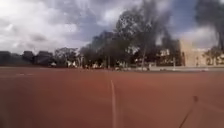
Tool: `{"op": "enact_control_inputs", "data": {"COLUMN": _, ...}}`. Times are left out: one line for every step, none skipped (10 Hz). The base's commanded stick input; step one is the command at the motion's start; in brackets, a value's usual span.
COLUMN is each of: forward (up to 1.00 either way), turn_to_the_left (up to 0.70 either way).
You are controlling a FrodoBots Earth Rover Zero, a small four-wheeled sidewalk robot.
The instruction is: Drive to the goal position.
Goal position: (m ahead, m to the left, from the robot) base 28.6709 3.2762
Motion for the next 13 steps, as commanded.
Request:
{"op": "enact_control_inputs", "data": {"forward": 0.70, "turn_to_the_left": 0.00}}
{"op": "enact_control_inputs", "data": {"forward": 0.70, "turn_to_the_left": 0.00}}
{"op": "enact_control_inputs", "data": {"forward": 0.70, "turn_to_the_left": 0.00}}
{"op": "enact_control_inputs", "data": {"forward": 0.70, "turn_to_the_left": 0.00}}
{"op": "enact_control_inputs", "data": {"forward": 0.70, "turn_to_the_left": 0.00}}
{"op": "enact_control_inputs", "data": {"forward": 0.70, "turn_to_the_left": 0.00}}
{"op": "enact_control_inputs", "data": {"forward": 0.70, "turn_to_the_left": 0.00}}
{"op": "enact_control_inputs", "data": {"forward": 0.70, "turn_to_the_left": 0.00}}
{"op": "enact_control_inputs", "data": {"forward": 0.70, "turn_to_the_left": 0.00}}
{"op": "enact_control_inputs", "data": {"forward": 0.70, "turn_to_the_left": 0.00}}
{"op": "enact_control_inputs", "data": {"forward": 0.70, "turn_to_the_left": 0.00}}
{"op": "enact_control_inputs", "data": {"forward": 0.70, "turn_to_the_left": 0.00}}
{"op": "enact_control_inputs", "data": {"forward": 0.70, "turn_to_the_left": 0.00}}
